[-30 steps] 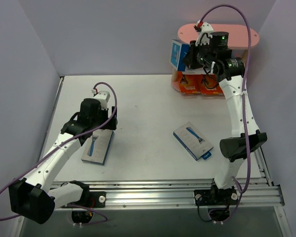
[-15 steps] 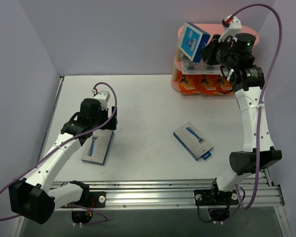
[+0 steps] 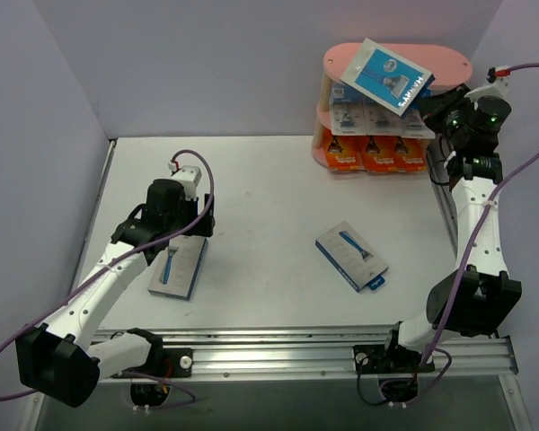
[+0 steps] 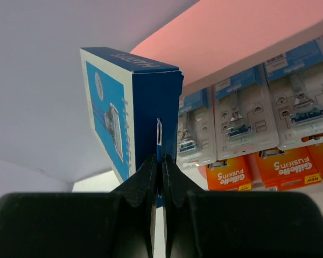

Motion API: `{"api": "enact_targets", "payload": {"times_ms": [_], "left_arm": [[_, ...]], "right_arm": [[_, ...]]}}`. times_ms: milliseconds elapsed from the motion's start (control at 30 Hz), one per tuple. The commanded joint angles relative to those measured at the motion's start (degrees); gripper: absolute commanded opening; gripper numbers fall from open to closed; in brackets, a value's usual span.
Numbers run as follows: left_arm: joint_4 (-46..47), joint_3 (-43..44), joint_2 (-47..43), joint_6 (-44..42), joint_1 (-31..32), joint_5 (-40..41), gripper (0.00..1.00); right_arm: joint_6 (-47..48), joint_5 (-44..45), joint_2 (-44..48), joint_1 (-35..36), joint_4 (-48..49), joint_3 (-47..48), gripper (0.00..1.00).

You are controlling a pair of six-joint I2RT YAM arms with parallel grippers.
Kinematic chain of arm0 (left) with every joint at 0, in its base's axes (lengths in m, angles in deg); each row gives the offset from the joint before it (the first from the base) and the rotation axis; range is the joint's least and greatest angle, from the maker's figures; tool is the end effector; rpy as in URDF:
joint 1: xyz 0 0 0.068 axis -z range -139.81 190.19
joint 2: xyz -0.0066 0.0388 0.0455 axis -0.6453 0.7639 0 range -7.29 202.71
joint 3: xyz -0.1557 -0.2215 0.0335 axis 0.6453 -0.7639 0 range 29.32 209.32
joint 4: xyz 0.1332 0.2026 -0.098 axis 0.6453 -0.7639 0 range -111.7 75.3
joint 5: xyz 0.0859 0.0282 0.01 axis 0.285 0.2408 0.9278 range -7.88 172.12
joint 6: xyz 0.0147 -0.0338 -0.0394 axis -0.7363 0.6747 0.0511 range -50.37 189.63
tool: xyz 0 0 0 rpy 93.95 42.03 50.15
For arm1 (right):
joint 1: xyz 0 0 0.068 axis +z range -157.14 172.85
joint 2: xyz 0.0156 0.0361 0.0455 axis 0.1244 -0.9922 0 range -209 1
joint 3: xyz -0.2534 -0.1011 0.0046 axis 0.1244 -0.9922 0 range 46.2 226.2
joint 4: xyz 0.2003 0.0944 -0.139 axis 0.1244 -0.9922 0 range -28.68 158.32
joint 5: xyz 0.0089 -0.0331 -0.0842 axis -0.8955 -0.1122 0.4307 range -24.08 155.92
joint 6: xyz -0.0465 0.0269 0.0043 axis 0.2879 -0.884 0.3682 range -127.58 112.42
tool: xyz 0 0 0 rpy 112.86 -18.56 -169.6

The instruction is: Place and organize the shaving razors onto the shelf

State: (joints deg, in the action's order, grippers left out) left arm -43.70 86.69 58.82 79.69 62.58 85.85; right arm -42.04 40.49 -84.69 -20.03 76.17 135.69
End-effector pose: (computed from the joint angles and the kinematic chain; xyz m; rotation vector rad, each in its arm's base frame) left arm 0.2331 -0.0934 0.3099 0.2047 2.2290 -0.2370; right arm 0.3392 -0.0621 0.4744 0.2017 1.4006 0.6156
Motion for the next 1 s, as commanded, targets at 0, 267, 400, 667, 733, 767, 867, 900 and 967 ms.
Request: {"api": "enact_targets", "payload": {"times_ms": [0,267,400,667,733,767,867,900,967], "left_arm": [[0.4,2.8,-0.8,-0.2,0.5,-1.0,0.95],[0.4,2.8,-0.7,-0.2,0.5,-1.3,0.94],[0.4,2.8,-0.7,-0.1,0.5,-1.4,0.94],[0.5,2.8,-0.7,0.0,0.5,-1.9,0.95],[0.5,2.8,-0.6,0.0,0.5,-2.0,0.94],[0.5,2.8,-0.6,0.0,0.6,-2.0,0.95],[0.5,2.8,-0.5,0.0,0.8,-2.1,0.95],[0.5,2.8,-0.5,0.0,0.9,-2.1,0.95],[0.4,2.8,-0.5,0.0,0.9,-2.1,0.95]], "right_arm": [[-9.3,-0.8,3.4,-1.8,15.1,-1.5,0.0],[-20.3,3.3,5.6,-4.7,26.3,-9.7,0.0],[-23.3,6.1,6.2,-5.1,29.0,-11.7,0.0],[-28.8,12.1,6.4,-5.4,30.6,-16.1,0.0],[-30.4,14.0,6.3,-5.4,31.0,-16.6,0.0],[-30.8,14.6,6.3,-5.5,31.3,-17.1,0.0],[-32.6,16.6,5.6,-5.7,32.0,-17.5,0.0],[-33.0,17.2,5.4,-5.7,32.1,-17.6,0.0],[-34.3,17.9,4.7,-6.2,32.5,-17.6,0.0]]}}
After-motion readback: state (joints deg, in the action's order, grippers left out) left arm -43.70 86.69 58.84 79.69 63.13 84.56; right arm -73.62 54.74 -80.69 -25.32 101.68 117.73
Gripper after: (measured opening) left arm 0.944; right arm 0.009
